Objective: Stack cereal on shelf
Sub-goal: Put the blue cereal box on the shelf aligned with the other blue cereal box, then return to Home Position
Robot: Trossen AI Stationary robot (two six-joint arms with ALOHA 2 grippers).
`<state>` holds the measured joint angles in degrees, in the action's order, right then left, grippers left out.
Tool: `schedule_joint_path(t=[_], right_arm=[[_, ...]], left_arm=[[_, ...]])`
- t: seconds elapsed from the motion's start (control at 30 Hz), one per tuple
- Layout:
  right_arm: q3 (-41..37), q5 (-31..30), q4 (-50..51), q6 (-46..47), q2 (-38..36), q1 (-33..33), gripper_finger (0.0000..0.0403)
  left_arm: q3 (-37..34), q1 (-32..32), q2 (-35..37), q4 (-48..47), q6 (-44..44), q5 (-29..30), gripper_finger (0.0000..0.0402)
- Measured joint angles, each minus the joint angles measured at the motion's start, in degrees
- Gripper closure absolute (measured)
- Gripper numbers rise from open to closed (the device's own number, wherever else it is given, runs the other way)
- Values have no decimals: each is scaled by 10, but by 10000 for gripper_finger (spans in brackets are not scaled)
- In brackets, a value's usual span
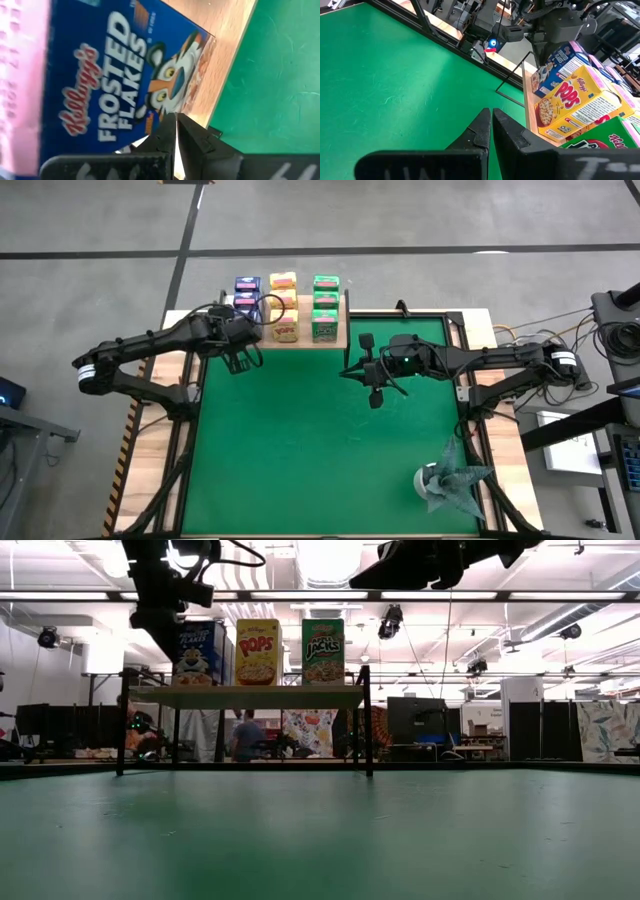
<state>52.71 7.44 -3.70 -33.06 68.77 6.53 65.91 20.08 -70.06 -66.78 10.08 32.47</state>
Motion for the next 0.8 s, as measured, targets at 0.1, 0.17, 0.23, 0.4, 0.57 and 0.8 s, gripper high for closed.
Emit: schedule_joint_path(t=[0.1, 0.17, 0.23, 0.4, 0.57, 0.8], right_arm=[[0, 0, 0, 0, 0, 0, 394], [0, 0, 0, 0, 0, 0, 394], [0, 0, 0, 0, 0, 0, 394], [0, 0, 0, -1, 0, 1, 394], [0, 0, 0, -10, 0, 2, 394], [-4, 1, 3, -17, 0, 10, 394]], left_arm=[[0, 0, 0, 2, -3, -1, 402], [0, 0, 0, 3, -6, -11, 402], [0, 0, 1, 5, -7, -31, 402], [1, -22, 21, 9, -22, -99, 402], [4, -73, 81, 86, -17, -179, 401], [-51, -169, 204, 246, 5, -212, 401]])
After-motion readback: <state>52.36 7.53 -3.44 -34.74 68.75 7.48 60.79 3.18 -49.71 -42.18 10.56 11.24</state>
